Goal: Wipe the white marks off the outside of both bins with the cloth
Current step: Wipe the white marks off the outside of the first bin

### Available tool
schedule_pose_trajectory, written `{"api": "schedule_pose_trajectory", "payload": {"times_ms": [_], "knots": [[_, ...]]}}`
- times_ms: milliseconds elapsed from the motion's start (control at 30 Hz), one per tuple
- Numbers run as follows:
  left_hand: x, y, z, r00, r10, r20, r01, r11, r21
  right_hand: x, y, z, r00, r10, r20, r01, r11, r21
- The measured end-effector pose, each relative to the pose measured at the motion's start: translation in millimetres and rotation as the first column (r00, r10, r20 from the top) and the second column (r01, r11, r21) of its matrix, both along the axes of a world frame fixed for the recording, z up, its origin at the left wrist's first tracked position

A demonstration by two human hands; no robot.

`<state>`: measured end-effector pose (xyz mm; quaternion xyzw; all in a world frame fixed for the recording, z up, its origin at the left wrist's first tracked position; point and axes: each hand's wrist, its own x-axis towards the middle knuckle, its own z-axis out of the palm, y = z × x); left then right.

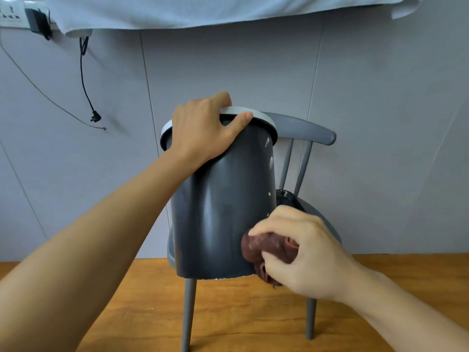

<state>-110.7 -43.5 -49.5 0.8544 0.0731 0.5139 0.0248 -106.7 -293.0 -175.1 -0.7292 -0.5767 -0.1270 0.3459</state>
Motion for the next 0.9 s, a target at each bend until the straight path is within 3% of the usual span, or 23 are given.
{"api": "schedule_pose_trajectory", "payload": {"times_ms": [100, 200, 433, 633, 900], "knots": [[1, 0, -1, 1.0, 0.01, 0.009, -0.011, 1.0, 0.013, 7, 6, 13, 0.996, -0.084, -0.024, 0.087, 0.975, 0.204], [2, 0, -2, 1.0, 0.009, 0.016, -0.01, 1.0, 0.021, 16, 17, 20, 0.984, -0.176, -0.013, 0.173, 0.95, 0.259], [5, 15, -3, 0.999, 0.022, 0.042, -0.022, 1.0, -0.016, 15, 16, -3, 0.995, -0.088, 0.054, 0.082, 0.99, 0.112], [4, 19, -3, 0.998, 0.023, 0.055, -0.022, 1.0, -0.008, 7, -19, -27, 0.994, 0.039, -0.103, -0.052, 0.989, -0.136], [-2, 30, -4, 0.999, 0.006, 0.048, -0.004, 0.999, -0.041, 14, -12, -13, 0.98, -0.103, -0.171, 0.143, 0.959, 0.243]]}}
